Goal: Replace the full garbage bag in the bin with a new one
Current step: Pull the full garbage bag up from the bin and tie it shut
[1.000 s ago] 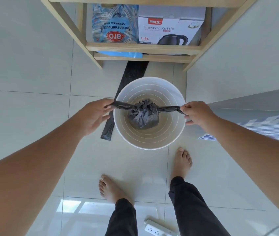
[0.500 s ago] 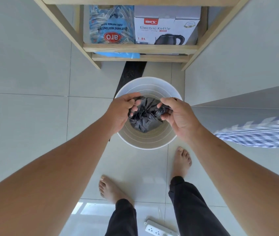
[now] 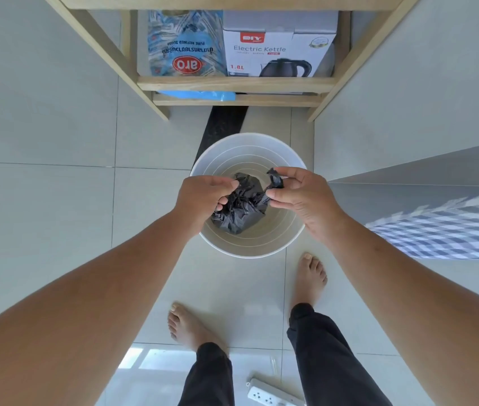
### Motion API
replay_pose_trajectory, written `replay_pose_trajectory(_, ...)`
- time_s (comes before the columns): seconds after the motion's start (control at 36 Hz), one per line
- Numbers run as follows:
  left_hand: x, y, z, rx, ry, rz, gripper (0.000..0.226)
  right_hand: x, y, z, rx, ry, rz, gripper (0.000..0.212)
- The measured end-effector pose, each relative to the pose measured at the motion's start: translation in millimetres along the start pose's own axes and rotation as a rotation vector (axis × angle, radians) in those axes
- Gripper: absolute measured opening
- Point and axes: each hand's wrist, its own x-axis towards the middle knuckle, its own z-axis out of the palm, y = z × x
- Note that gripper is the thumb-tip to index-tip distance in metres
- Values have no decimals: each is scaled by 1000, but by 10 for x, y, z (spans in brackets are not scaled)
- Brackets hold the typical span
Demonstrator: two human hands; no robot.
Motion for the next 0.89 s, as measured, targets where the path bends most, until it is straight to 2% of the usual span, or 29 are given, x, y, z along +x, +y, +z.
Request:
replay_pose_trajectory(0.11, 20, -6, -39, 53, 49, 47, 7, 35, 33, -37, -188, 138, -12, 29)
replay_pose_trajectory(0.28, 67, 21, -32, 128, 77, 98, 6, 32, -42, 77, -253, 103, -39, 11)
replay_pose_trajectory(0.42, 68, 40, 34, 234, 30, 128, 24, 66, -123, 214, -158, 71, -56, 12)
replay_pose_trajectory(0.53, 58, 38, 57, 282, -12, 218, 18, 145, -180, 240, -148, 63, 6, 23)
replay_pose_trajectory(0.67, 73, 53, 98, 324, -84, 233, 22, 239, -214, 267, -201, 10, 52, 11)
replay_pose_trajectory(0.78, 59, 61, 114, 389, -198, 244, 22, 290, -247, 295, -87, -13, 91, 9)
replay_pose_trajectory(0.89, 52, 53, 116, 272, -244, 238, 17, 300, -284, 342, 35, -16, 149, 15)
